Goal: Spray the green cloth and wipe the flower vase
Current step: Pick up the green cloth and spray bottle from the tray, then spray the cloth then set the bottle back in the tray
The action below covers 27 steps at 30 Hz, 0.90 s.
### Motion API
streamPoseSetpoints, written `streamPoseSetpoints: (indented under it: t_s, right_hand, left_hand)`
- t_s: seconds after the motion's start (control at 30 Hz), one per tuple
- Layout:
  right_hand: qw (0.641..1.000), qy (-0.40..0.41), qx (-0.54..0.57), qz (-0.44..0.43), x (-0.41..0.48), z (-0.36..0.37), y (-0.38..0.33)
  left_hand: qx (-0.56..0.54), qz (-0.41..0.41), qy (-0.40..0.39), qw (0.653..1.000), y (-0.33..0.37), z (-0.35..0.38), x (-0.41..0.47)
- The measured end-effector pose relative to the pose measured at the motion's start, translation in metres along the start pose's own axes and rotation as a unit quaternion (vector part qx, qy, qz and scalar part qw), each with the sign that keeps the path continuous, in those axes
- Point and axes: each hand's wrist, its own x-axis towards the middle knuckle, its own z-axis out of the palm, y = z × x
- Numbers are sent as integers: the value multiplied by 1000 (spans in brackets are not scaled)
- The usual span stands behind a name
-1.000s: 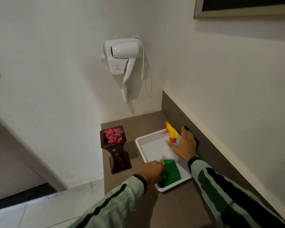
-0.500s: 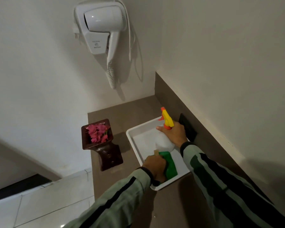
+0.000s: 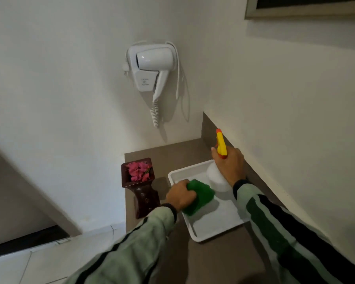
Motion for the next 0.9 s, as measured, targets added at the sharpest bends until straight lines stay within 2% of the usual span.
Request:
streamPoseSetpoints:
  t_s: [0.03, 0.07, 0.13, 0.17, 0.2, 0.23, 0.3, 0.4, 0.53, 0.63, 0.77, 0.9]
  right_hand:
    - [1000, 14, -12, -11, -1, -2, -6]
    - [999, 23, -20, -22, -2, -3, -12]
    - [999, 14, -34, -36, -8, -1, -20]
    - [999, -5, -40, -31, -11, 1, -23]
    - [999, -22, -41, -23, -15, 4, -27]
    - [999, -42, -30, -12, -21, 7, -33]
    - [995, -94, -16, -11, -29, 10, -39]
    - [977, -215, 3, 5, -45, 20, -48]
    - [943, -323, 57, 58, -74, 36, -52]
    - [937, -332, 73, 76, -96, 43, -54]
    - [949, -288, 99, 83, -111, 46, -50]
    - [952, -288, 66, 85, -113, 47, -41]
  left_hand:
    - [-111, -31, 6, 993, -3, -10, -8]
    - [-237, -58, 3, 970, -8, -20, -17]
    - [-479, -104, -52, 870, -23, -35, -37]
    - [-551, -111, -79, 823, -30, -41, -48]
    - [-587, -106, -100, 797, -38, -47, -59]
    - [-600, -94, -113, 787, -48, -53, -72]
    - [-563, -93, -123, 812, -65, -57, -89]
    - [-472, -109, -95, 870, -95, -65, -115]
    - [-386, -150, 0, 910, -138, -90, -146]
    - [-378, -172, 94, 905, -167, -110, -159]
    - [-423, -163, 198, 869, -189, -129, -168]
    - [-446, -153, 228, 852, -192, -140, -172]
